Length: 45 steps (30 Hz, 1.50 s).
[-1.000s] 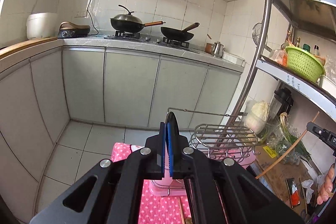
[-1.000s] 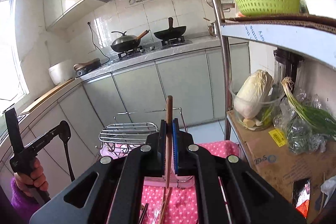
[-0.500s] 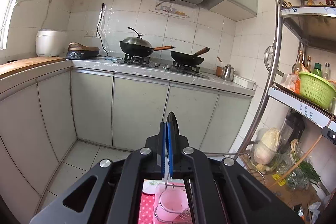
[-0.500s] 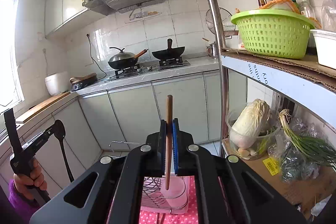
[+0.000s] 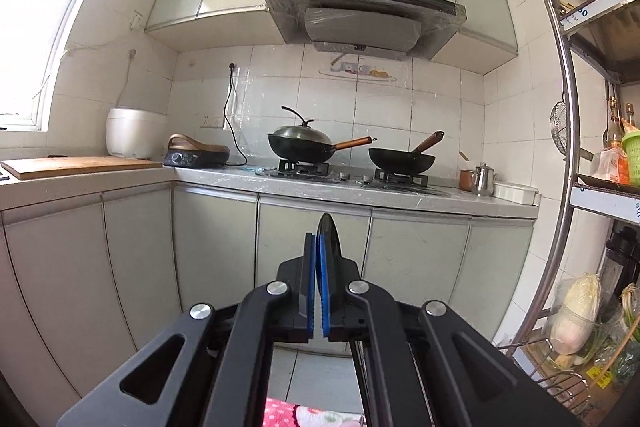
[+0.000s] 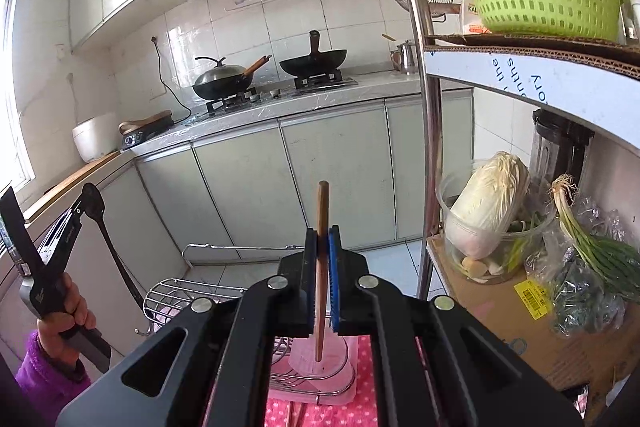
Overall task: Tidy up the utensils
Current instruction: 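Carry the spoon and chopstick up over the pink cup with both tools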
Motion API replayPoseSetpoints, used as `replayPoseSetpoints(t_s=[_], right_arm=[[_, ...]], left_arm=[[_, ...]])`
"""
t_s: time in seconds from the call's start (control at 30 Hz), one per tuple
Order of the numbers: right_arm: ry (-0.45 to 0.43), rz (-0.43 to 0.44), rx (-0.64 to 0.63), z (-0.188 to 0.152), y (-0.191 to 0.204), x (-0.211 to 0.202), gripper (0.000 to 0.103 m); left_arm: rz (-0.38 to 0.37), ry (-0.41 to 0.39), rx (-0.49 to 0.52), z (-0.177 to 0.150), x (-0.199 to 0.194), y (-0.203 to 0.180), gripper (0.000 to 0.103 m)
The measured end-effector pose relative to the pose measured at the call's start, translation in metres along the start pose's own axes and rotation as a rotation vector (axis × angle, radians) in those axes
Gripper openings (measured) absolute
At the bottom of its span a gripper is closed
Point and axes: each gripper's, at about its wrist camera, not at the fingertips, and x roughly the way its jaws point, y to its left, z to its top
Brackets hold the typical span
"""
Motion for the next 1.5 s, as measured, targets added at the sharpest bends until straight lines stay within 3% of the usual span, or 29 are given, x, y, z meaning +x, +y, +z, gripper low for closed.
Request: replayPoseSetpoints(t_s=[0.37, 0.67, 0.9, 1.07, 1.37, 1.47, 1.5], right_arm=[[0.12, 0.027, 0.038, -0.013, -0.011, 0.038, 0.006], [0.195, 0.052, 0.062, -0.018, -0.015, 0.059, 0.006], [0.241, 0.046, 0.081, -0.026, -0.018, 0.079, 0.006], [0.248, 0.027, 0.082, -0.032, -0.02, 0.086, 0.006], [0.258, 0.02, 0.067, -0.029, -0.02, 0.092, 0.006], [0.26, 0.019, 0.086, -0.029, -0.023, 0.092, 0.01], [0.258, 0.022, 0.089, -0.03, -0.024, 0.091, 0.016]], left_arm=[[-0.039, 0.01, 0.091, -0.057, 0.009, -0.017, 0.002], [-0.134, 0.154, 0.11, -0.097, 0.021, -0.026, 0.002], [-0.176, 0.177, 0.155, -0.106, 0.018, -0.033, 0.003], [-0.217, 0.242, 0.13, -0.1, 0.022, -0.033, 0.004], [-0.28, 0.426, 0.0, -0.086, 0.052, -0.017, 0.018], [-0.327, 0.493, -0.064, -0.082, 0.061, -0.011, 0.042], [-0.341, 0.514, -0.091, -0.081, 0.063, -0.009, 0.043]])
